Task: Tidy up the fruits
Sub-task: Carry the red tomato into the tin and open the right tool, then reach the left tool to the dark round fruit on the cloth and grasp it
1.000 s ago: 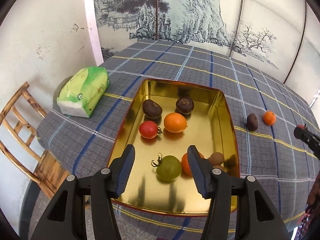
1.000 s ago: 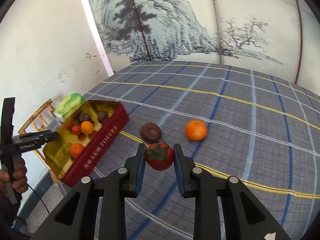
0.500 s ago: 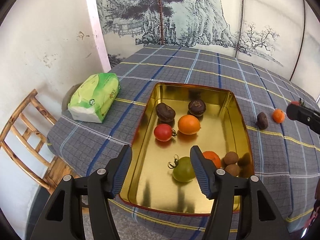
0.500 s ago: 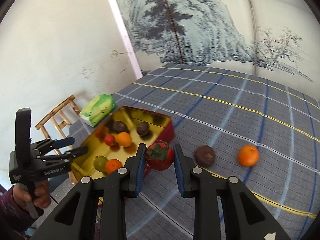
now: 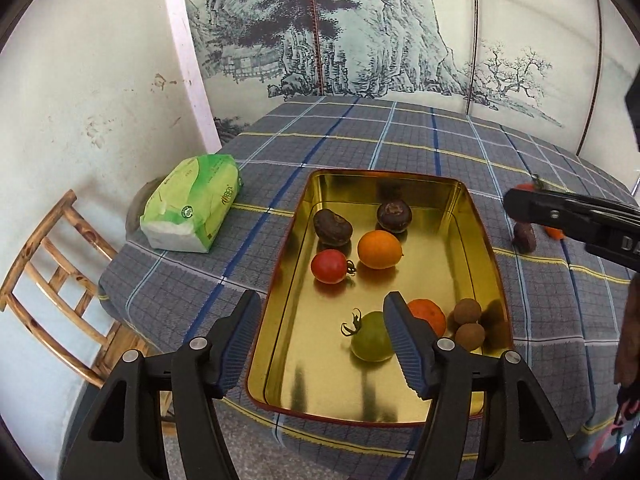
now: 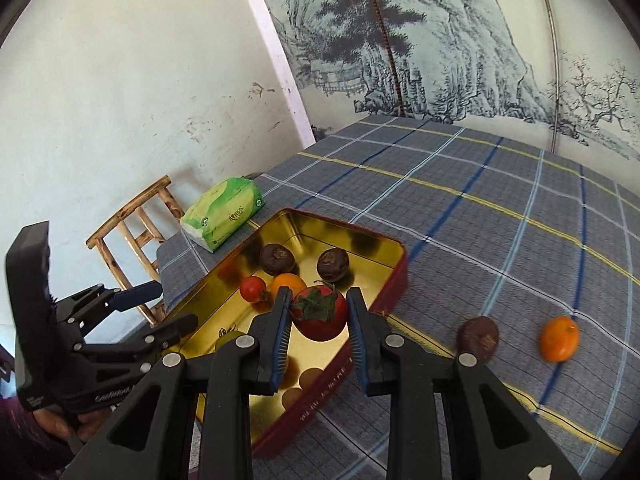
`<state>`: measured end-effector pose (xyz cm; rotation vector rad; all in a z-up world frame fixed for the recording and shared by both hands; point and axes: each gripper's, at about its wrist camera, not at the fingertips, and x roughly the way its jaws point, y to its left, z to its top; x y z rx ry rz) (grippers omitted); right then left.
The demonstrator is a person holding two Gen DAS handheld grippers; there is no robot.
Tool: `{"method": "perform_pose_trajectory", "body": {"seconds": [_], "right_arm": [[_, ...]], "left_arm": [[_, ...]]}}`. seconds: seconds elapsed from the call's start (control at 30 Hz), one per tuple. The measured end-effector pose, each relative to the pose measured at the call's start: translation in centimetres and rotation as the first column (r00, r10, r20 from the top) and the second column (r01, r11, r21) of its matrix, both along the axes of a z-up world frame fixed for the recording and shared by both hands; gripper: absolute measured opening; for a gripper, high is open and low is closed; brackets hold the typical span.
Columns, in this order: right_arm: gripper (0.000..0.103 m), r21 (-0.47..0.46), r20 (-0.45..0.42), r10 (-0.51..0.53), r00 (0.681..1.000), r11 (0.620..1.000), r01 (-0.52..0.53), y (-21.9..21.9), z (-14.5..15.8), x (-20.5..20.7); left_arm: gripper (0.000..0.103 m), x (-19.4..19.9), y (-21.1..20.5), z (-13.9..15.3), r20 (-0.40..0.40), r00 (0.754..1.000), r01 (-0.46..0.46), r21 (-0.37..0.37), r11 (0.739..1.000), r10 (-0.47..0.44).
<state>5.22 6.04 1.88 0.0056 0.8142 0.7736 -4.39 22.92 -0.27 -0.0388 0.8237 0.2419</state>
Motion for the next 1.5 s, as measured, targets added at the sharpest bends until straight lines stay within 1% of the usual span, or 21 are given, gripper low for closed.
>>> {"method": "perform_pose_trajectory", "body": {"seconds": [0.33, 0.47, 0.63, 0.93, 1.07, 1.2, 1.37, 1.5], "right_arm": [[0.025, -0.017, -0.053, 0.021, 0.998, 1.000, -0.022, 2.4, -1.8, 2.3], [0.025, -0.045, -0.057, 0.041, 0.998, 0.998, -0.044, 3.8, -2.7, 2.9], [0.025, -0.083, -0.066, 0.053, 0.996, 0.995, -0.058, 5.2, -4.0, 3.9], [0.026, -0.116, -0.090, 0.056, 0.994, 0.991, -0.067, 6.3, -5.7, 5.2], [0.027, -0.126, -0.084, 0.060, 0.995, 0.989, -0.071, 6.7, -5.9, 5.5], [0.027, -0.118, -0.083, 0.055, 0.995, 0.991, -0.065, 6.8, -5.8, 5.7], [0.028, -0.084, -0.061, 0.050, 0.997, 0.995, -0.055, 6.1, -4.8, 5.1], [0.032, -0.044, -0.039, 0.033, 0.999, 0.998, -0.035, 4.4, -3.8, 4.1]], "left_arm": [[0.065, -0.1, 0.4, -0.2, -0.001, 1.000, -0.003, -0.013, 1.000, 0.003], [0.065, -0.1, 0.6, -0.4, -0.004, 1.000, -0.003, -0.018, 1.000, 0.003], [0.070, 0.0, 0.8, -0.6, -0.010, 1.000, -0.007, -0.020, 1.000, 0.006], [0.070, 0.3, 1.1, -0.9, -0.023, 1.000, -0.010, -0.023, 1.000, 0.009], [0.071, 0.3, 1.1, -1.0, -0.031, 0.999, -0.008, -0.020, 1.000, 0.008], [0.071, 0.4, 1.0, -1.0, -0.038, 0.999, -0.005, -0.013, 1.000, 0.004], [0.071, 0.4, 0.6, -0.9, -0.036, 0.999, 0.001, -0.002, 1.000, -0.002], [0.072, 0.4, 0.2, -0.9, -0.040, 0.999, 0.007, 0.001, 1.000, -0.007]]}}
